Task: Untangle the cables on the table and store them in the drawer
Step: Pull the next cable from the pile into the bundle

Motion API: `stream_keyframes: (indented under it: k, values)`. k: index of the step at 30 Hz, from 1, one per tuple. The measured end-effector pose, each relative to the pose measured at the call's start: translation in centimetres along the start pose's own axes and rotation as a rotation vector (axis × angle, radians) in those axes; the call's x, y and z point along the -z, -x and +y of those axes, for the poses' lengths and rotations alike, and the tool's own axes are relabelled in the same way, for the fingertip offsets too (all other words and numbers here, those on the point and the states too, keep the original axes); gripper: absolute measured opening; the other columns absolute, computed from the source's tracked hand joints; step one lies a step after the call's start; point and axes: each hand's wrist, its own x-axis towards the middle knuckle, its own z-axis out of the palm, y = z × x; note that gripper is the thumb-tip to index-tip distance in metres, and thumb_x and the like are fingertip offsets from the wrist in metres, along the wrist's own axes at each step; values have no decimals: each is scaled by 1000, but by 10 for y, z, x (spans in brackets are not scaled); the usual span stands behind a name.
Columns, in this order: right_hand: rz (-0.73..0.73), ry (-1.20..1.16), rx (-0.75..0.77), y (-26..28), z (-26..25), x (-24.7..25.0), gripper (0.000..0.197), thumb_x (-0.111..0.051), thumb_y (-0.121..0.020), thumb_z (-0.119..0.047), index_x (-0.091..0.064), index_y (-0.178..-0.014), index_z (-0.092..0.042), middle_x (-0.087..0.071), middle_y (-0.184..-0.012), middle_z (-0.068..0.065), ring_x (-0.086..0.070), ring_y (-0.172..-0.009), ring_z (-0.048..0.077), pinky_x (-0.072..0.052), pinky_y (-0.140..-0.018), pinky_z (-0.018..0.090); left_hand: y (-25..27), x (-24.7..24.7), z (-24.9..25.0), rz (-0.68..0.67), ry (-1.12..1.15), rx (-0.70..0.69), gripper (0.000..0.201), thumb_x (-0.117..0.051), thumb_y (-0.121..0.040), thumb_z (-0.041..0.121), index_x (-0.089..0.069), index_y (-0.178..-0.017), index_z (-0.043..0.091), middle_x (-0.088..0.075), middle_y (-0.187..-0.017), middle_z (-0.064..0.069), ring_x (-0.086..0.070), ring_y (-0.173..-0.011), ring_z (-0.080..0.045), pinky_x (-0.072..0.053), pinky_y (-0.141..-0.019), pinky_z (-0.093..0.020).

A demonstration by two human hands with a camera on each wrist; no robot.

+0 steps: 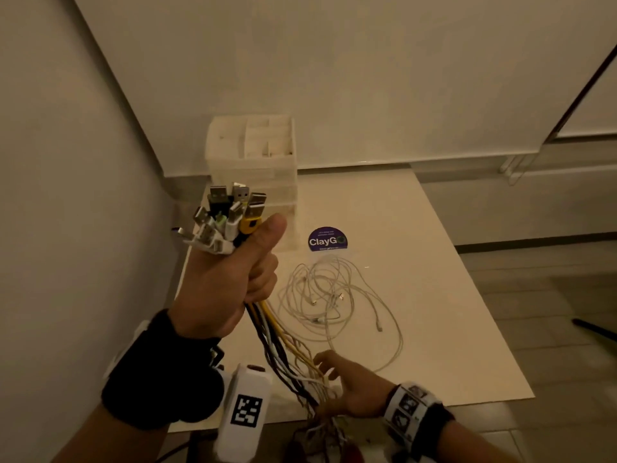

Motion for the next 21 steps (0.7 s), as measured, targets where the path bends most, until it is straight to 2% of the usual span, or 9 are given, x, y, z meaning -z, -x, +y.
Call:
stream_keyframes:
  k: [1,3,5,7,10,13,17,19,21]
  values:
    - [-47,52,-35,1,7,18,67,-77,-77,-33,-37,-132,-33,-48,-126,-8,-47,-114,13,-41,-91,29,-1,0,-2,10,-5,3,58,-82,-68,46,-30,-59,20,-17,-44,4,-19,-31,-6,-15,-36,-17]
    - [-47,181,-101,-3,25,54,65,-71,-80,-20,-39,-135,-33,-48,-131,-7,-50,-116,16,-45,-94,32,-4,-1,-7,23,-13,4,61,-81,-69,45,-27,-61,18,-17,-45,4,-18,-32,-7,-14,-36,-18]
    - [95,325,-150,-13,44,88,52,-60,-82,-10,-49,-130,-30,-53,-126,-4,-56,-111,18,-47,-91,29,-8,-2,-11,32,-15,7,58,-81,-70,43,-29,-60,19,-19,-44,5,-18,-32,-7,-13,-36,-20]
    - [246,471,-185,-25,58,112,48,-50,-86,-3,-54,-127,-27,-55,-125,-1,-54,-114,19,-45,-93,28,-13,-4,-15,48,-24,12,55,-80,-71,42,-31,-60,19,-21,-44,6,-18,-32,-7,-13,-36,-20]
    - [263,715,-191,-44,73,132,55,-48,-86,3,-50,-132,-26,-50,-129,0,-52,-119,23,-46,-93,33,-22,-6,-18,107,-60,22,50,-75,-76,36,-31,-58,18,-19,-44,6,-16,-32,-8,-14,-36,-20]
    - [234,848,-175,-63,89,135,57,-51,-88,1,-46,-138,-26,-48,-131,3,-51,-120,27,-45,-92,36,-31,-6,-21,169,-71,32,49,-69,-78,35,-27,-58,18,-17,-44,5,-15,-32,-8,-15,-35,-19]
    - [270,947,-114,-74,106,127,42,-51,-94,-13,-45,-135,-21,-49,-127,4,-50,-113,26,-43,-90,36,-37,-3,-24,225,-72,23,56,-66,-83,35,-19,-59,17,-11,-47,0,-13,-34,-9,-13,-36,-20]
    - [313,962,-38,-72,109,126,36,-60,-88,-12,-55,-124,-18,-56,-117,4,-55,-104,26,-45,-80,36,-40,-2,-26,268,-68,18,57,-65,-85,37,-18,-60,16,-10,-50,-2,-14,-35,-9,-13,-37,-20]
    - [339,1031,55,-74,116,129,34,-81,-64,-8,-67,-93,-20,-64,-92,0,-60,-79,22,-47,-59,32,-44,-2,-28,316,-72,20,58,-66,-82,45,-22,-57,16,-11,-50,-3,-15,-35,-9,-16,-37,-21]
